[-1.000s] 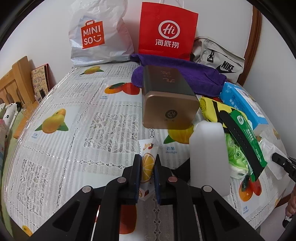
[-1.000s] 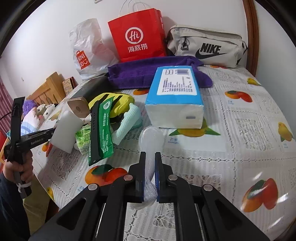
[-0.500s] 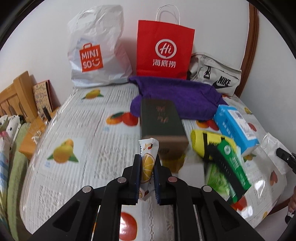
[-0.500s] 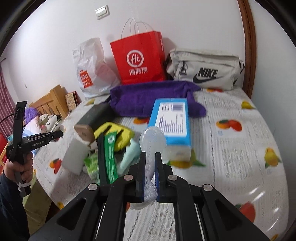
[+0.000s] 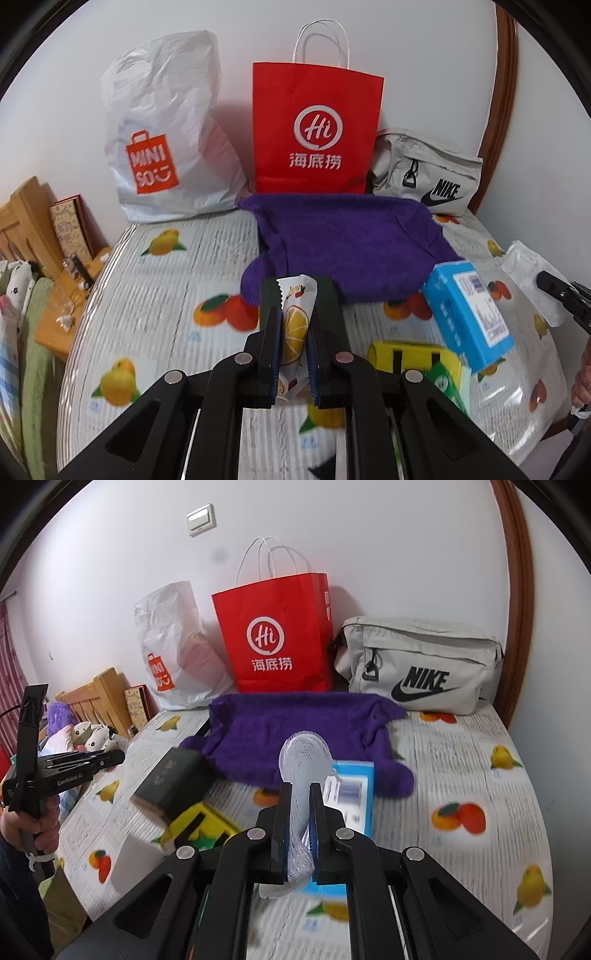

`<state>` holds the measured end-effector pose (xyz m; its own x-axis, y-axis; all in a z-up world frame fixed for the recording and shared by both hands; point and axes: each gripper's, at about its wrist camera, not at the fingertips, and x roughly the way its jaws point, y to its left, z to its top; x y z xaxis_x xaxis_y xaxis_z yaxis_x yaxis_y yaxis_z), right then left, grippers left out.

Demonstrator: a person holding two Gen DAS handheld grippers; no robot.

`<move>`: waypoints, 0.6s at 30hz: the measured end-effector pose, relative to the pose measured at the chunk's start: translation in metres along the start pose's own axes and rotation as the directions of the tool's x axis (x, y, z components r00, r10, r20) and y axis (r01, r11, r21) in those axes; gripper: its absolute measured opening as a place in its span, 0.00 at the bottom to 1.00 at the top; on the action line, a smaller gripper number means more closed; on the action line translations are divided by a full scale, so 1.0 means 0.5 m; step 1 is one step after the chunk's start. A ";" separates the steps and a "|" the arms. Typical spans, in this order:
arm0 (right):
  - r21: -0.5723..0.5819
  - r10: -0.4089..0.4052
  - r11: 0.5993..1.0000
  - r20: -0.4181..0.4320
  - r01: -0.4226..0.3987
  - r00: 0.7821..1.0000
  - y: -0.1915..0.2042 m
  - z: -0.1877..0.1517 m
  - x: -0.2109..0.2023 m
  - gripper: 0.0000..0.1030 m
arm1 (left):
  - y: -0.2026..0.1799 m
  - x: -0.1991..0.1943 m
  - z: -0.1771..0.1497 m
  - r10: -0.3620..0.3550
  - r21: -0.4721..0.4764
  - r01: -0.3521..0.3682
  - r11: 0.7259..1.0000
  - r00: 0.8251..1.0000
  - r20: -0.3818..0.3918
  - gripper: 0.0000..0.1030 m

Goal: Organize soft objects
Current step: 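Carry the sachet and mesh bag in both grippers over the purple towel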

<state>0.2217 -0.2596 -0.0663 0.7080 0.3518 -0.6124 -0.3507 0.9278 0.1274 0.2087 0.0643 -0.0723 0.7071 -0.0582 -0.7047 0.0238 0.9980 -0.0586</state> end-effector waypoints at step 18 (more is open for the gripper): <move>-0.020 0.000 1.000 -0.054 -0.001 0.999 -0.054 0.128 0.204 0.08 | 0.001 0.169 0.133 -0.009 -0.008 0.009 1.000 0.999 -0.053 0.12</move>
<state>0.3428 -0.2407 -0.0822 0.6740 0.3444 -0.6536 -0.3638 0.9247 0.1120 0.3155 0.0617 -0.0851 0.6684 -0.0689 -0.7406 0.0247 0.9972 -0.0705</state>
